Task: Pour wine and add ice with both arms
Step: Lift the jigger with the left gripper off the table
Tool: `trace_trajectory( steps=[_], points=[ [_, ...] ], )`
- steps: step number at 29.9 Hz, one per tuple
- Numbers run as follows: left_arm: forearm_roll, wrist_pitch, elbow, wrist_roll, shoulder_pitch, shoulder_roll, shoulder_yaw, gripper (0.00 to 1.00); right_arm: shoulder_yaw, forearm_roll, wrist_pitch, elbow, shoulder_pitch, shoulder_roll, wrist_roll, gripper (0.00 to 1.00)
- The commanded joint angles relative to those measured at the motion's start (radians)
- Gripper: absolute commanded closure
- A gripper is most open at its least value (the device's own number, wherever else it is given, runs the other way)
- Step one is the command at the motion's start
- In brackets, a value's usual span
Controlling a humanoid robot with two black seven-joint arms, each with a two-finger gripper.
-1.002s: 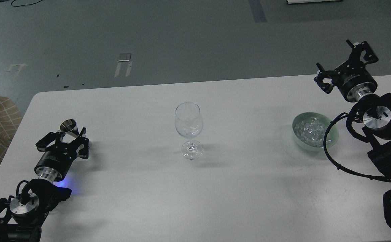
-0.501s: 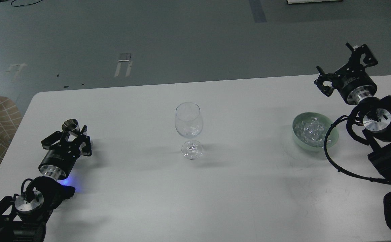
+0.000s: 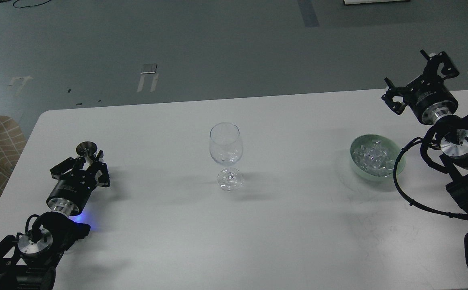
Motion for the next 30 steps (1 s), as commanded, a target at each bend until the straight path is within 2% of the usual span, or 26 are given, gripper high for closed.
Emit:
trace_trajectory(
  steps=[1, 16, 24, 26, 27, 30],
  points=[
    [0.000, 0.000, -0.001, 0.000, -0.002, 0.000, -0.001, 0.75, 0.000, 0.000, 0.000, 0.000, 0.000, 0.000, 0.000, 0.00],
    [-0.003, 0.000, -0.014, -0.003, 0.002, -0.002, -0.016, 0.90, 0.000, -0.003, 0.000, 0.001, -0.003, -0.002, 0.000, 0.00],
    [0.000, 0.000, -0.015, -0.007, 0.003, -0.018, -0.060, 0.90, 0.000, -0.005, 0.000, 0.003, -0.002, -0.006, 0.000, 0.00],
    [-0.002, 0.000, -0.015, -0.018, 0.003, -0.020, -0.068, 0.94, -0.001, -0.005, 0.000, 0.007, -0.002, -0.031, -0.001, 0.00],
    [0.000, 0.000, -0.015, -0.026, 0.003, -0.026, -0.074, 0.99, -0.001, -0.005, 0.000, 0.007, -0.002, -0.042, -0.001, 0.00],
    [0.009, 0.000, -0.017, -0.050, 0.008, -0.026, -0.076, 1.00, -0.001, -0.005, 0.000, 0.006, -0.008, -0.043, -0.001, 0.00]
  ],
)
